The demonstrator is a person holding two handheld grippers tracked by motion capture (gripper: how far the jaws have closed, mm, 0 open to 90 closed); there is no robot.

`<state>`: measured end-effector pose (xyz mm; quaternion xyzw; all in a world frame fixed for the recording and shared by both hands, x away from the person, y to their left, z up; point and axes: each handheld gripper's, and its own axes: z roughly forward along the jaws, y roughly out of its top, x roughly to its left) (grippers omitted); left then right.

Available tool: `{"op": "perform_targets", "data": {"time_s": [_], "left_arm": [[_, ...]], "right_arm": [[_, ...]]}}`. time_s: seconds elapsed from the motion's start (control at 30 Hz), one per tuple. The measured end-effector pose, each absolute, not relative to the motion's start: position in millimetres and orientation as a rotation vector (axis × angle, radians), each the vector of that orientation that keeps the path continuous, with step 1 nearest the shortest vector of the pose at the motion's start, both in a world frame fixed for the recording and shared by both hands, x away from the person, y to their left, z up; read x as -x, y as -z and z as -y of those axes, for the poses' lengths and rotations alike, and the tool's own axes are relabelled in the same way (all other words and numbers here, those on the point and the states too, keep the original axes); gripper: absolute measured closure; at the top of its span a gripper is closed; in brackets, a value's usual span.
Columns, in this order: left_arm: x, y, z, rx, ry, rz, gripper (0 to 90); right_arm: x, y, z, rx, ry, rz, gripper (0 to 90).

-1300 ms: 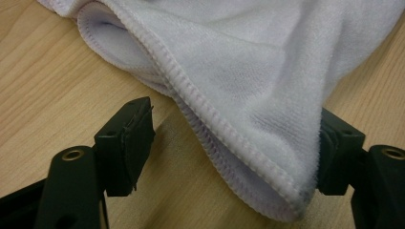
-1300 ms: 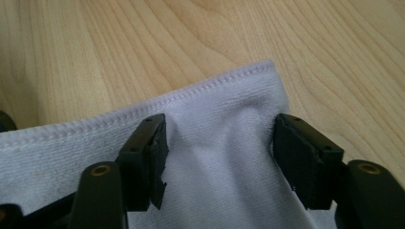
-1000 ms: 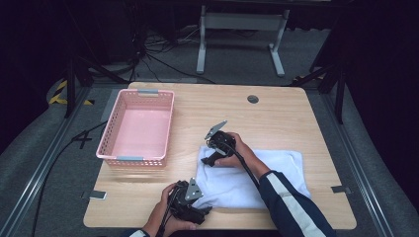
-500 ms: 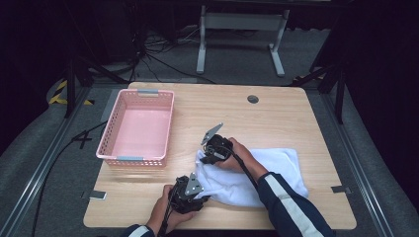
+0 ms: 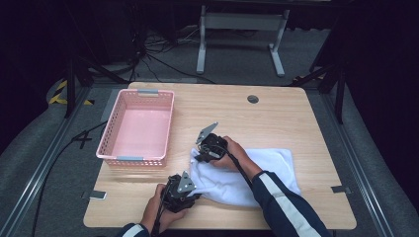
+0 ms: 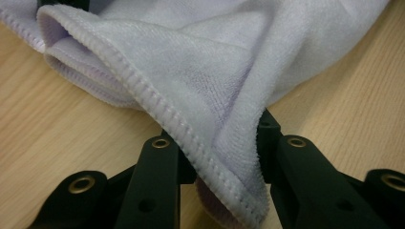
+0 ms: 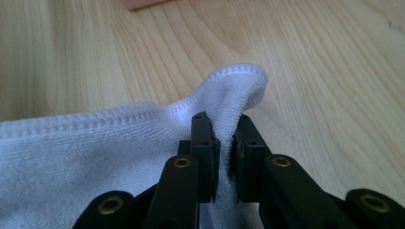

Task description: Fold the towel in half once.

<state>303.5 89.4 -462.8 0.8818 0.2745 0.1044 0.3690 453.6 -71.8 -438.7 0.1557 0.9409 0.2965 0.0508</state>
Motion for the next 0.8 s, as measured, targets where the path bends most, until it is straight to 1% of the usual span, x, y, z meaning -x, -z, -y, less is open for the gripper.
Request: {"op": "perform_targets", "data": {"time_s": [0.13,0.33,0.5,0.6,0.8], "left_arm": [[-296,454,-100,-2.246,-0.322,-0.703,71.3],[-295,438,-109,-2.194,-0.373,-0.693,71.8],[-295,427,-104,-2.187,-0.44,-0.66,71.1],[-298,422,-100,-2.191,-0.455,-0.635,71.2],[-304,408,-79,-2.206,-0.49,-0.553,71.1]], "right_arm": [[-453,431,63,-0.439,-0.953,-2.855,81.4],[-448,409,57,-0.396,-1.034,-2.801,81.3],[-449,392,70,-0.39,-1.12,-2.752,81.2],[-449,384,79,-0.387,-1.163,-2.726,81.1],[-445,369,105,-0.417,-1.199,-2.684,80.9]]}}
